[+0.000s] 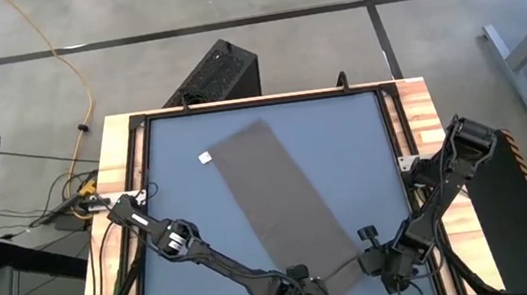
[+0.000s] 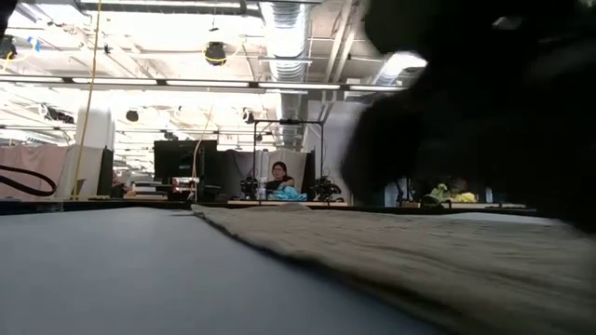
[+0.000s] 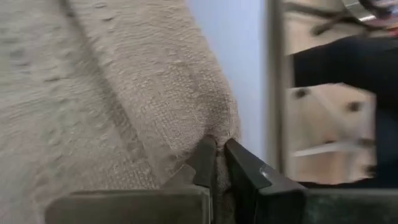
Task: Roll towel into tight, uniform cylinder
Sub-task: Roll the gray towel
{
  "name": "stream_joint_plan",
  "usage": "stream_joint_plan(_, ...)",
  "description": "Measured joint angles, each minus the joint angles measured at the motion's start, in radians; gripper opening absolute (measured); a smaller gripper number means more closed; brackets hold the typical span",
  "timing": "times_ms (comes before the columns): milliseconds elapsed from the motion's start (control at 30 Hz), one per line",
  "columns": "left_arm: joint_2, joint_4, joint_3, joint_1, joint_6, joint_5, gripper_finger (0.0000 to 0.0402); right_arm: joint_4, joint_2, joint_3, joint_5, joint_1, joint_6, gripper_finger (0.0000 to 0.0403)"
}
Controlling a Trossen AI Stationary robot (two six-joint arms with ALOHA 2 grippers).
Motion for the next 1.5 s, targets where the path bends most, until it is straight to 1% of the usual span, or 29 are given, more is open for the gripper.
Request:
stream_joint_plan(100, 0.004, 0.104, 0.003, 0.015, 0.009, 0.097, 0.0004, 0.002, -0.008, 0.001, -0.054, -0.012, 0.028, 0.0026)
stream_joint_plan(200, -0.006, 0.173, 0.012, 0.024, 0.034, 0.149, 0.0003, 0.002, -0.030, 0.000, -0.140, -0.028, 0.061, 0.0027)
stream_joint_plan(300, -0.018, 0.157, 0.010, 0.031, 0.057, 0.163, 0.0002, -0.007, -0.074, 0.000, -0.234, -0.048, 0.104, 0.0029)
stream_joint_plan(367, -0.025, 0.116, 0.011, 0.031, 0.056, 0.161, 0.0002, -0.013, -0.098, 0.000, -0.293, -0.059, 0.135, 0.0028)
stream_joint_plan(467, -0.026, 0.113, 0.011, 0.033, 0.042, 0.179, 0.0001, -0.013, -0.116, 0.000, -0.368, -0.083, 0.157, 0.0028)
stream_joint_plan(633, -0.025, 0.155, 0.002, 0.034, 0.015, 0.195, 0.0004, -0.021, -0.081, 0.001, -0.443, -0.157, 0.160, 0.0029)
stream_joint_plan(733, -0.025, 0.174, 0.002, 0.033, 0.005, 0.221, 0.0020, -0.014, -0.031, 0.001, -0.515, -0.208, 0.158, 0.0028)
stream_joint_plan(933, -0.040, 0.166, 0.002, 0.032, 0.021, 0.262, 0.0074, 0.020, 0.036, 0.003, -0.615, -0.264, 0.132, 0.0029)
stream_joint_plan(1033, -0.067, 0.143, 0.002, 0.028, 0.057, 0.243, 0.0094, 0.030, 0.038, 0.002, -0.637, -0.279, 0.123, 0.0028)
stream_joint_plan(1133, -0.106, 0.110, 0.002, 0.023, 0.103, 0.203, 0.0105, 0.025, 0.031, 0.001, -0.650, -0.295, 0.112, 0.0027)
stream_joint_plan(1233, -0.136, 0.094, 0.002, 0.009, 0.148, 0.100, 0.0106, 0.018, 0.032, 0.000, -0.676, -0.317, 0.102, 0.0027)
stream_joint_plan(1400, -0.147, 0.150, 0.002, -0.026, 0.182, -0.097, 0.0107, 0.017, 0.032, 0.000, -0.711, -0.348, 0.080, 0.0027)
stream_joint_plan(1500, -0.134, 0.190, 0.002, -0.038, 0.192, -0.159, 0.0108, 0.018, 0.032, 0.000, -0.727, -0.362, 0.077, 0.0027)
